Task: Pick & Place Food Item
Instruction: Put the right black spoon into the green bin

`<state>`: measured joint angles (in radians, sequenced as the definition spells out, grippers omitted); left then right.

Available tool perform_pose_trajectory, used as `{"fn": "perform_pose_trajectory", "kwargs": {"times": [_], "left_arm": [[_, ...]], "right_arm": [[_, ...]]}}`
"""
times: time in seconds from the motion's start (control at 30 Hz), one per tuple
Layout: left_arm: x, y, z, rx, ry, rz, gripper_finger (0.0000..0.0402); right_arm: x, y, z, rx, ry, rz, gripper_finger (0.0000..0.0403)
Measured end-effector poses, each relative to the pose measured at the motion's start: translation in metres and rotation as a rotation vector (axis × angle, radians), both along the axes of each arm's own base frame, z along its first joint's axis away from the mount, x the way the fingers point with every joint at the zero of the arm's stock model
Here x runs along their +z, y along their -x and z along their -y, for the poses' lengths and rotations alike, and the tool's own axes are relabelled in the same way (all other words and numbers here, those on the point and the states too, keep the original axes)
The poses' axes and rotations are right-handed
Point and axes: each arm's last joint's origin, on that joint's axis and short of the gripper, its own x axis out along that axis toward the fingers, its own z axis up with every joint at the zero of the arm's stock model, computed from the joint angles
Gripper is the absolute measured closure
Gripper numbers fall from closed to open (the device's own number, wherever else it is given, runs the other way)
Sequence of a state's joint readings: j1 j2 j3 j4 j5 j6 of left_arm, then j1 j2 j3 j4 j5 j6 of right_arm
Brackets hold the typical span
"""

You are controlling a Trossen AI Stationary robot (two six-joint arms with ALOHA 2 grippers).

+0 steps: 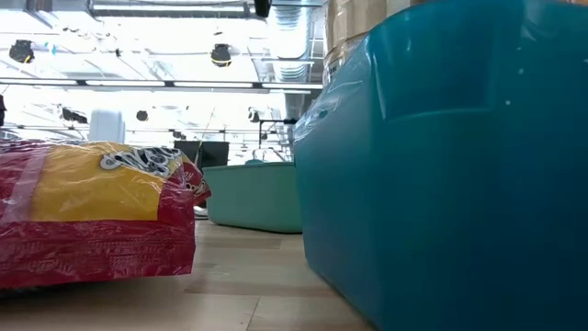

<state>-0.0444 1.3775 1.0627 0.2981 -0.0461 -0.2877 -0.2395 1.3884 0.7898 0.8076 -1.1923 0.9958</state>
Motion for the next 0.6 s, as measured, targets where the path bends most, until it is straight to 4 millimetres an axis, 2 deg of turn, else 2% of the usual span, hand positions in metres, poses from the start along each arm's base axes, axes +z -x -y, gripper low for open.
{"fn": "perform_pose_trajectory", "kwargs": {"times": [0.17, 0.37, 0.6], "left_arm": [[0.0, 0.0, 0.003, -0.01, -0.009, -0.003, 0.0279], [-0.002, -0.001, 0.016, -0.051, -0.124, -0.004, 0.0279], [-0.008, -0.009, 0.02, -0.055, -0.126, 0.016, 0.0279]], "right_arm": [[0.001, 0.0, 0.0, 0.0, 0.0, 0.002, 0.0398], [0.001, 0.0, 0.0, 0.0, 0.0, 0.003, 0.0398], [0.001, 0.0, 0.0, -0.002, 0.0, 0.002, 0.0398]]}}
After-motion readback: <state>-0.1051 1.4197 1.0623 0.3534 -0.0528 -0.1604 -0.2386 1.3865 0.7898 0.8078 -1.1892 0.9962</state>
